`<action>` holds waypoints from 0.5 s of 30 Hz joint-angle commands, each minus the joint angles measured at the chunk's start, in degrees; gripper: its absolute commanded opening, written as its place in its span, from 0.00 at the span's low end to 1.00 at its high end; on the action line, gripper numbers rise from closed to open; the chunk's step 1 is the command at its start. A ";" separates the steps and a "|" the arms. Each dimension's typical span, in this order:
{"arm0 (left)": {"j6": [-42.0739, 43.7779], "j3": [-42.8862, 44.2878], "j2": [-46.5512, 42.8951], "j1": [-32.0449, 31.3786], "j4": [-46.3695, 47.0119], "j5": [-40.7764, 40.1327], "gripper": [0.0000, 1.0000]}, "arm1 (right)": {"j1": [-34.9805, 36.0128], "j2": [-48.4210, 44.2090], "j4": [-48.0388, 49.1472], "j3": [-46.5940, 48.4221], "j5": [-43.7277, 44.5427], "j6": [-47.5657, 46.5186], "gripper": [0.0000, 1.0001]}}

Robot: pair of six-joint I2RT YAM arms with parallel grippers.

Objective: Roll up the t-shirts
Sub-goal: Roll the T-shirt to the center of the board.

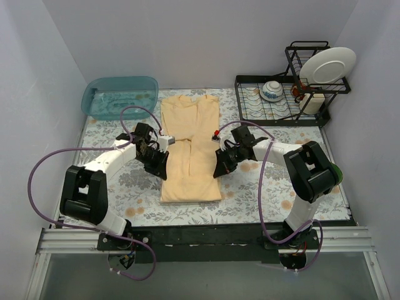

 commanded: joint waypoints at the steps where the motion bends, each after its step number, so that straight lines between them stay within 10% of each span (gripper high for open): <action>1: -2.66 -0.84 -0.65 0.24 1.47 -4.49 0.00 | -0.07 -1.32 2.79 0.04 -0.69 1.96 0.01; 9: -4.69 1.00 3.14 0.32 1.47 -11.25 0.03 | -0.24 -0.26 1.12 0.74 4.32 1.43 0.04; 15: 0.30 4.79 -4.93 0.32 2.52 -7.68 0.37 | -2.35 -5.61 -2.21 4.34 5.38 -2.24 0.34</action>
